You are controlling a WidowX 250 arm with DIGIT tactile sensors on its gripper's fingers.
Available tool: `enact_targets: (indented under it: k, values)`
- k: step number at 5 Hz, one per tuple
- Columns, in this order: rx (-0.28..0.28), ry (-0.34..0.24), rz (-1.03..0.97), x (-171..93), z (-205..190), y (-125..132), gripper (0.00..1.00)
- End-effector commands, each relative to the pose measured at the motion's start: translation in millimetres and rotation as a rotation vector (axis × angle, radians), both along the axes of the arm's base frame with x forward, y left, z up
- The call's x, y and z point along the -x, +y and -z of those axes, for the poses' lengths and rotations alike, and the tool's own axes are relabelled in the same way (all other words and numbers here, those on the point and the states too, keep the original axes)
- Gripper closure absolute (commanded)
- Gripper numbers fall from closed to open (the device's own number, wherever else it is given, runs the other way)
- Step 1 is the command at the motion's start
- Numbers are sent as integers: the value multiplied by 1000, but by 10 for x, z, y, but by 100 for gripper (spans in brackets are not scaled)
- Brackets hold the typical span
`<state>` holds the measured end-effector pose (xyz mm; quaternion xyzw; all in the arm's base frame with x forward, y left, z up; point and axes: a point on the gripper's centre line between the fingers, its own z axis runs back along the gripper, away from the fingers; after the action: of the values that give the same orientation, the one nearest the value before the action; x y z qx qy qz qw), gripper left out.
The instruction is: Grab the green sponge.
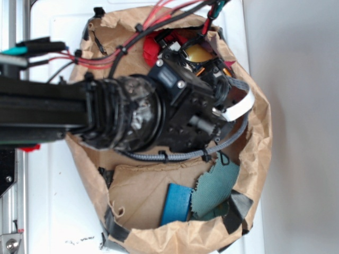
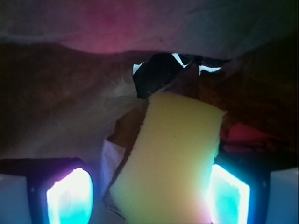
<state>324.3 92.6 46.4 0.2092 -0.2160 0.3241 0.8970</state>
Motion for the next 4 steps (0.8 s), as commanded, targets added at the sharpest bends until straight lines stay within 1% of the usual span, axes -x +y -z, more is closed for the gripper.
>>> enact_targets:
  k: [1, 4]
  values:
    - [6, -28, -14, -28, -93, 25, 100]
    - [0, -37, -13, -27, -94, 35, 100]
